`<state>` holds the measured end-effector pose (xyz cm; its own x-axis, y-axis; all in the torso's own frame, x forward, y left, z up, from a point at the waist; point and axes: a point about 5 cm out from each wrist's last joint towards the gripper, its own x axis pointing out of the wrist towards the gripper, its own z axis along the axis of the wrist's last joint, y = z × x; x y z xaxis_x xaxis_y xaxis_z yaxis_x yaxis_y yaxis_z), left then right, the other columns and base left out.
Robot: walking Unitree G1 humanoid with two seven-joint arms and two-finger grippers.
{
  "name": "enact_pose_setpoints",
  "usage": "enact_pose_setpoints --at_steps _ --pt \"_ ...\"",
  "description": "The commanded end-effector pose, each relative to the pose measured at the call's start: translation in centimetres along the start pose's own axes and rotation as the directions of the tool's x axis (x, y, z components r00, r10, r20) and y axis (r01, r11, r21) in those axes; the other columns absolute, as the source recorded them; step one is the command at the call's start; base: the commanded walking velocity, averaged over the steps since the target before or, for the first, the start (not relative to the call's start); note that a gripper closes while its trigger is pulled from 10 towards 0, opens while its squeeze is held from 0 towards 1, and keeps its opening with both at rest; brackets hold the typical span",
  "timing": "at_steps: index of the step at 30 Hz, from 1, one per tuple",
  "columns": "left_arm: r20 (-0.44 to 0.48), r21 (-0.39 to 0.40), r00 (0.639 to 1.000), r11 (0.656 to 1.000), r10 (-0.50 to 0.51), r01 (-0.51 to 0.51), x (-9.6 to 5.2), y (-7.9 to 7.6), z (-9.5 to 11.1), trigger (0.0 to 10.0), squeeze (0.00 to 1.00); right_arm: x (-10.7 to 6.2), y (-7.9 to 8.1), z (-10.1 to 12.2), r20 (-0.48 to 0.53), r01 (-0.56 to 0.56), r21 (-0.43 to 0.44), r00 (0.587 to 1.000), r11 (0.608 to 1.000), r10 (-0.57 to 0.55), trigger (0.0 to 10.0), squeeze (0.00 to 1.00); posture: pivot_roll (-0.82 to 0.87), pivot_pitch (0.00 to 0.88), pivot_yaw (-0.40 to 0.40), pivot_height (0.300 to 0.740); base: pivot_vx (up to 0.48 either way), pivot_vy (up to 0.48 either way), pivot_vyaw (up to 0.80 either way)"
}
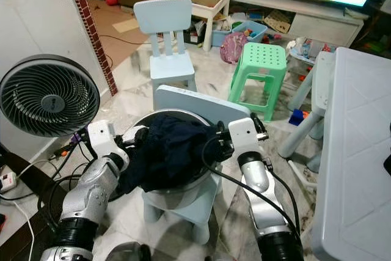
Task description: Hang hanger
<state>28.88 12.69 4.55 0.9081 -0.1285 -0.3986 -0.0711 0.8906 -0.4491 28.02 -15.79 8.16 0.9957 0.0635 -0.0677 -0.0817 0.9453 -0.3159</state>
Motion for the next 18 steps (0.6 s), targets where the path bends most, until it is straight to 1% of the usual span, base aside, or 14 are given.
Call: enact_pose_setpoints --at_steps 1,2,3,4,7,8,10,12,13,14,15,18 --pt "-0.064 -0.075 0.998 0.997 -0.018 0.013 0.5 -0.5 -0.6 10.0 0.0 -0.4 -0.4 0.2 0.001 -0.01 -0.013 1.0 1.0 0.01 10.0 0.0 -0.03 0.0 -0.031 0.74 0.0 0.0 0.0" --pt "-0.064 -0.075 0.998 0.997 -0.018 0.013 0.5 -0.5 -0.6 10.0 0.0 -0.4 -0.4 0.2 0.001 -0.01 -0.013 1.0 1.0 0.01 10.0 0.0 -0.03 0.0 -0.031 0.74 0.0 0.0 0.0" --pt "-0.097 -0.104 0.995 0.994 -0.024 0.014 0.7 -0.7 -1.1 10.0 0.0 -1.1 -0.5 0.0 -0.007 -0.019 -0.022 1.0 1.0 0.019 10.0 0.0 -0.05 0.004 -0.036 0.74 0.0 0.0 0.0" --pt "-0.104 -0.108 0.994 0.994 -0.025 0.014 0.8 -0.8 -1.2 10.0 0.0 -1.4 -0.5 -0.1 -0.011 -0.023 -0.026 1.0 0.999 0.022 10.0 0.0 -0.05 0.004 -0.036 0.74 0.0 0.0 0.0" --pt "-0.106 -0.106 0.994 0.994 -0.027 0.015 0.9 -0.8 -1.2 10.0 0.0 -1.5 -0.6 -0.1 -0.014 -0.025 -0.028 1.0 0.999 0.024 10.0 0.0 -0.05 0.004 -0.036 0.74 0.0 0.0 0.0" --pt "-0.121 -0.121 0.991 0.992 -0.05 0.036 1.3 -1.3 -1.6 10.0 0.0 -2.6 -0.8 -0.3 -0.026 -0.025 -0.04 0.999 0.999 0.024 10.0 0.0 -0.1 0.043 -0.029 0.74 0.0 0.0 0.0" --pt "-0.121 -0.121 0.991 0.992 -0.05 0.036 1.3 -1.3 -1.6 10.0 0.0 -2.6 -0.8 -0.3 -0.026 -0.025 -0.04 0.999 0.999 0.024 10.0 0.0 -0.1 0.043 -0.029 0.74 0.0 0.0 0.0" --pt "-0.14 -0.139 0.988 0.989 -0.069 0.05 2.1 -1.8 -1.8 10.0 0.0 -3.4 -1.0 -0.5 -0.038 -0.017 -0.046 0.999 0.999 0.015 10.0 0.0 -0.12 0.056 -0.015 0.74 0.0 0.0 0.0" --pt "-0.144 -0.144 0.987 0.988 -0.07 0.049 2.3 -1.8 -1.8 7.7 0.0 -3.6 -1.1 -0.5 -0.04 -0.014 -0.047 0.999 0.999 0.012 10.0 0.0 -0.13 0.058 -0.012 0.74 0.0 0.0 0.0" --pt "-0.145 -0.147 0.987 0.988 -0.069 0.047 2.4 -1.9 -1.8 7.7 0.0 -3.7 -1.1 -0.5 -0.04 -0.013 -0.047 0.999 0.999 0.011 10.0 0.0 -0.13 0.058 -0.012 0.74 0.0 0.0 0.0" --pt "-0.155 -0.156 0.985 0.986 -0.075 0.051 2.6 -1.9 -2.0 0.0 0.0 -3.8 -1.1 -0.5 -0.041 -0.009 -0.047 0.999 0.999 0.008 10.0 0.0 -0.13 0.063 -0.007 0.74 0.0 0.0 0.0" --pt "-0.168 -0.184 0.979 0.979 -0.114 0.082 2.9 -2.2 -2.2 0.0 0.0 -4.0 -1.1 -0.4 -0.043 -0.003 -0.047 0.999 0.999 0.001 10.0 0.0 -0.14 0.073 -0.005 0.74 0.0 0.0 0.0"
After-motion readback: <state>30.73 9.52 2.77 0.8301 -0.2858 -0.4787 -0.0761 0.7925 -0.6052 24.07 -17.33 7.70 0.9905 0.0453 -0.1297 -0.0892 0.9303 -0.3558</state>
